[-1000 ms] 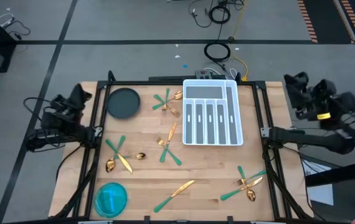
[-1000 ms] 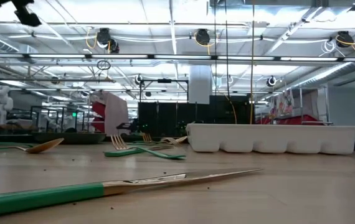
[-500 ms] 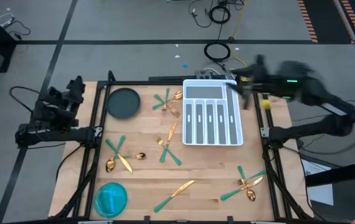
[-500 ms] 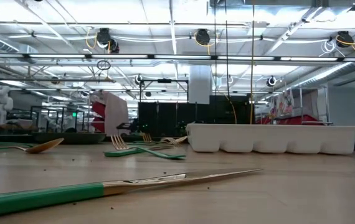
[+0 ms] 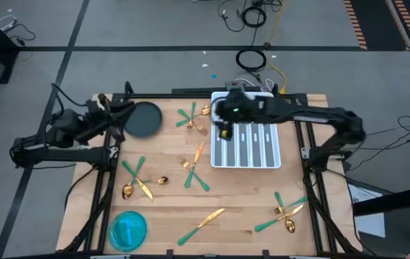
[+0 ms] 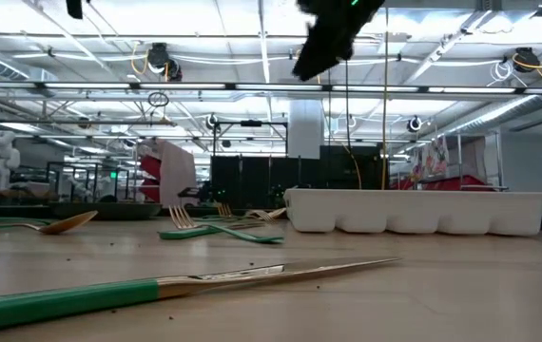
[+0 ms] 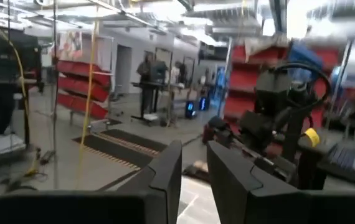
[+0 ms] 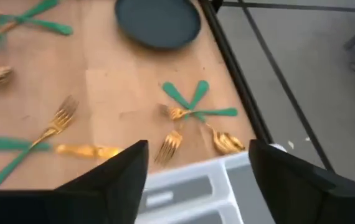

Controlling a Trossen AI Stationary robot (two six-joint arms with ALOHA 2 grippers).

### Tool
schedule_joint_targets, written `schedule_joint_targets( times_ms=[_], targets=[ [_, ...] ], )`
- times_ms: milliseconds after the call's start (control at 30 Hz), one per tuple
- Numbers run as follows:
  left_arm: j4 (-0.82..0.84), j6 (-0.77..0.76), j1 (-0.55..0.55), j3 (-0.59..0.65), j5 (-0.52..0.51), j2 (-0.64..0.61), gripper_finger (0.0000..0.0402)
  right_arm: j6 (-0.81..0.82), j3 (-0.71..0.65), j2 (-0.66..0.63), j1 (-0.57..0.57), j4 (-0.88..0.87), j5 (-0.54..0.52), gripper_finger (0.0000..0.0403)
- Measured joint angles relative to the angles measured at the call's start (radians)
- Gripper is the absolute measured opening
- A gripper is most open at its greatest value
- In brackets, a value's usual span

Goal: Sort silverware
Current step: Put the green fork into the silverware tray

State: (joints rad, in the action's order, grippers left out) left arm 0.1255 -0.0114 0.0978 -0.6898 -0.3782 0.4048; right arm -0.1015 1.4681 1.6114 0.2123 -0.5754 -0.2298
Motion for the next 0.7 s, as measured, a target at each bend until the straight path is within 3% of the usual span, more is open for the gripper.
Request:
schedule_joint_targets(
  times_ms=[67, 233, 467, 700],
  targets=[
    [0.046, 0.021, 0.000, -0.011, -0.002, 0.008, 0.0083, 0.047, 0.000, 0.059, 0.005, 0.100, -0.049, 0.0295],
    [0.108, -0.082, 0.001, -0.019, -0.136, -0.003, 0.0083, 0.403, 0.142, 0.194, 0.068, 0.177, -0.085, 0.0306],
    [0.208, -0.239, 0.000, -0.020, -0.228, -0.008, 0.0083, 0.386, 0.475, 0.443, 0.101, -0.050, -0.080, 0.0292],
    [0.338, -0.367, 0.000, -0.020, -0.229, -0.008, 0.0083, 0.531, 0.754, 0.672, 0.122, -0.324, -0.032, 0.0288]
  ],
)
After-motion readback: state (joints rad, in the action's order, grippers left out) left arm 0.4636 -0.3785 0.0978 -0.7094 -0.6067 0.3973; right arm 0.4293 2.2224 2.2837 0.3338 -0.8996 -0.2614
